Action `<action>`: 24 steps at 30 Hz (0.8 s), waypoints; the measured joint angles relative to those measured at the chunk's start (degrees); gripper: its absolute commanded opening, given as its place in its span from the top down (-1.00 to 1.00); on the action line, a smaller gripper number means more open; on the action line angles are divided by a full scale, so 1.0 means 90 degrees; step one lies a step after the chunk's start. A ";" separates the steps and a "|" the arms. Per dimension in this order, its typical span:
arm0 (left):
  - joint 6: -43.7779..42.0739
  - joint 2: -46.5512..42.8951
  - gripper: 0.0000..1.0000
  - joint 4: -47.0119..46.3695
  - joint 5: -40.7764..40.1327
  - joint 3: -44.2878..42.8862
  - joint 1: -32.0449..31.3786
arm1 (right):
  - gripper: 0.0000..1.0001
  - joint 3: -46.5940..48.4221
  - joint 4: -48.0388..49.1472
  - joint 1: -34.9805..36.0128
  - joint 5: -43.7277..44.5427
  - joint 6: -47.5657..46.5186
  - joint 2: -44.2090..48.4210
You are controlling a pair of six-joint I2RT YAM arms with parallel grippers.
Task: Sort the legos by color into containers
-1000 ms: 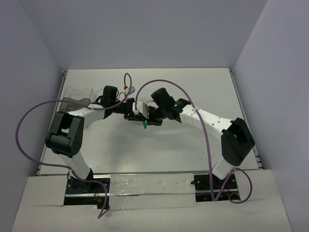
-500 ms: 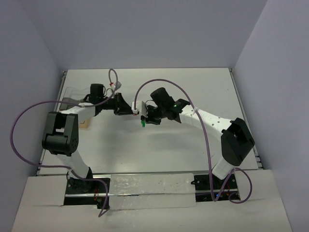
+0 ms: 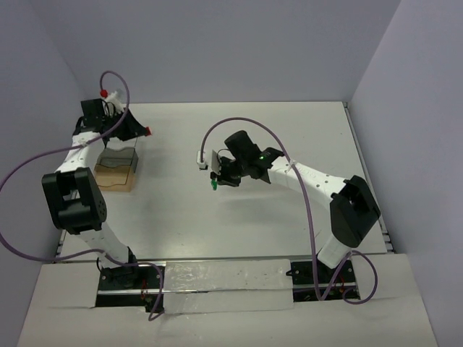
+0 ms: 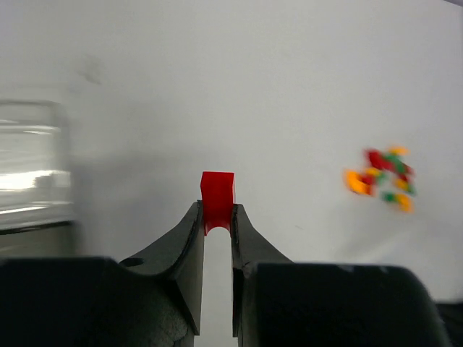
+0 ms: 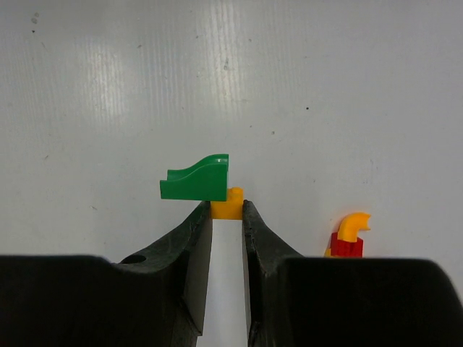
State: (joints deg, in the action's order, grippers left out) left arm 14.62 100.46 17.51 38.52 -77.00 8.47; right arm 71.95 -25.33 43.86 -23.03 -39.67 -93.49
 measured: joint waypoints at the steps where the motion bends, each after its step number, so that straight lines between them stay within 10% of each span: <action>1: -0.0199 0.0017 1.00 0.0100 -0.0417 -0.0212 0.0089 | 1.00 0.0030 0.0001 0.0000 0.0007 0.0039 -0.0033; 12: -0.1185 0.0960 0.93 0.0806 -0.2713 -0.0904 0.0425 | 1.00 0.0132 0.0038 -0.0027 0.0013 0.0361 -0.0190; 24: -0.1365 0.1568 0.09 0.0999 -0.3103 -0.1431 0.0408 | 1.00 0.0144 0.0055 -0.0051 0.0013 0.0493 -0.0368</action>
State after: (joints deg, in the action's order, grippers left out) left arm 2.34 114.57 26.50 10.60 -89.88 12.14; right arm 73.25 -24.84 43.40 -22.91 -35.24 -96.81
